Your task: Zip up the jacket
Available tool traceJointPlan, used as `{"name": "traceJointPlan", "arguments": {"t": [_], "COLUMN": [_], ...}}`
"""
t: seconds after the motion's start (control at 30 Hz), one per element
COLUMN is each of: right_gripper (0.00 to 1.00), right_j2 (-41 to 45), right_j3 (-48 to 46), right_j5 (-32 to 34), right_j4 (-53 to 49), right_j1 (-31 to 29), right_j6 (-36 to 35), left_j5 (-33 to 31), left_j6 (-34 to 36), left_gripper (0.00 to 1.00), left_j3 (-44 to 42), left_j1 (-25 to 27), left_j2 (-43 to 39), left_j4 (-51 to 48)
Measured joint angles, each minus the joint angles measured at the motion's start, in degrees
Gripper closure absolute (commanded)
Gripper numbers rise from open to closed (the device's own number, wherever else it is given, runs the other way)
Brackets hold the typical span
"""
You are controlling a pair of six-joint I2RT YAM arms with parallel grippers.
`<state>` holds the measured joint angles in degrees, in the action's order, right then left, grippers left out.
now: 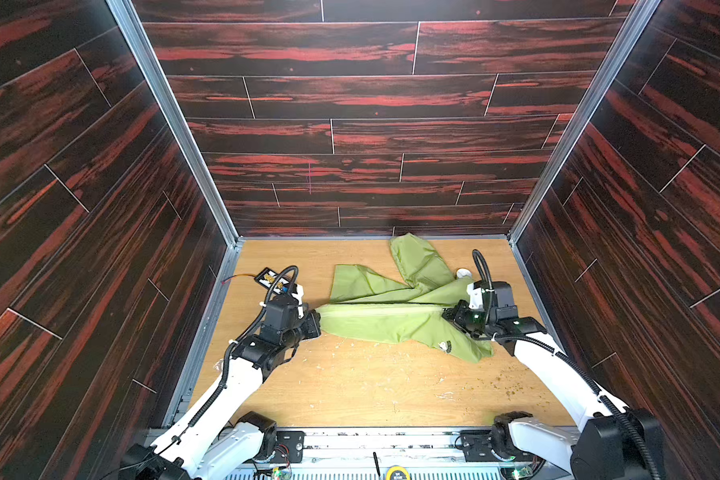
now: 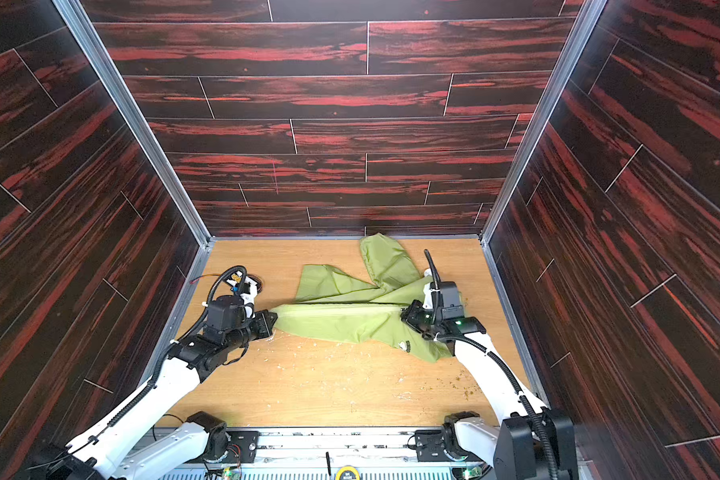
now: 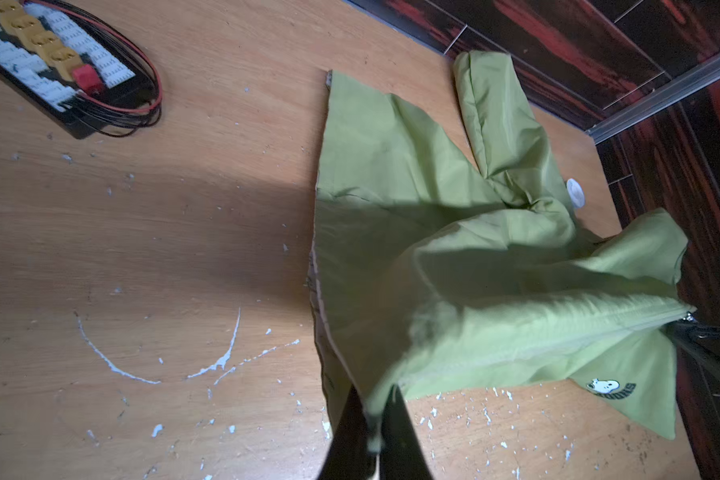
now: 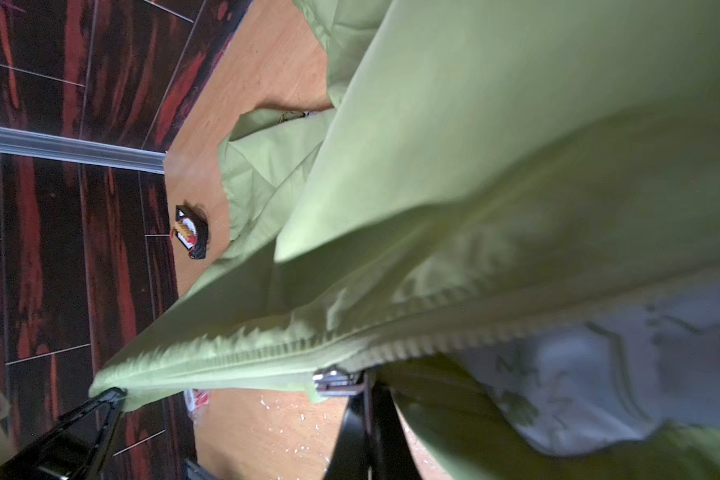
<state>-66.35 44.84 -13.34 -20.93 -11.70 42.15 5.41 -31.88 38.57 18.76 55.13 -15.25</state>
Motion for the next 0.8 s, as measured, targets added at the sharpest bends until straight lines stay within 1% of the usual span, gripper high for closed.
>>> {"name": "traceJointPlan", "arguments": {"t": [0.1,0.2,0.33,0.43,0.63,0.7,0.8], "right_gripper": [1.00,1.00,1.00,1.00,1.00,1.00,1.00], "right_j2": [0.09,0.44,0.70,0.70,0.63,0.63,0.55], "right_j3": [3.82,9.68,17.88,21.70,23.21,22.97,21.42], "right_j5": [-0.85,-1.18,-1.03,-0.74,-2.05,-1.73,-1.46], "right_j4": [-2.51,-5.05,-8.63,-10.69,-13.03,-13.14,-12.48], "right_j1": [0.55,0.55,0.57,0.87,3.39,5.18,8.66], "right_j6": [-0.81,-1.64,-3.34,-4.52,-6.27,-6.51,-6.88], "left_j5": [0.44,0.87,1.20,1.22,2.12,1.38,0.07], "left_j6": [-0.02,-0.02,0.20,0.68,1.99,2.36,2.58], "left_gripper": [1.00,1.00,1.00,1.00,1.00,1.00,1.00], "left_j3": [0.07,0.63,3.28,6.10,10.01,10.29,10.32], "left_j1": [-1.18,-1.64,-1.90,-2.32,-3.23,-4.37,-7.41], "left_j2": [-0.52,-0.55,-0.55,-0.44,1.11,1.68,2.60], "left_j4": [0.31,0.74,1.49,2.03,3.08,2.78,2.16]}}
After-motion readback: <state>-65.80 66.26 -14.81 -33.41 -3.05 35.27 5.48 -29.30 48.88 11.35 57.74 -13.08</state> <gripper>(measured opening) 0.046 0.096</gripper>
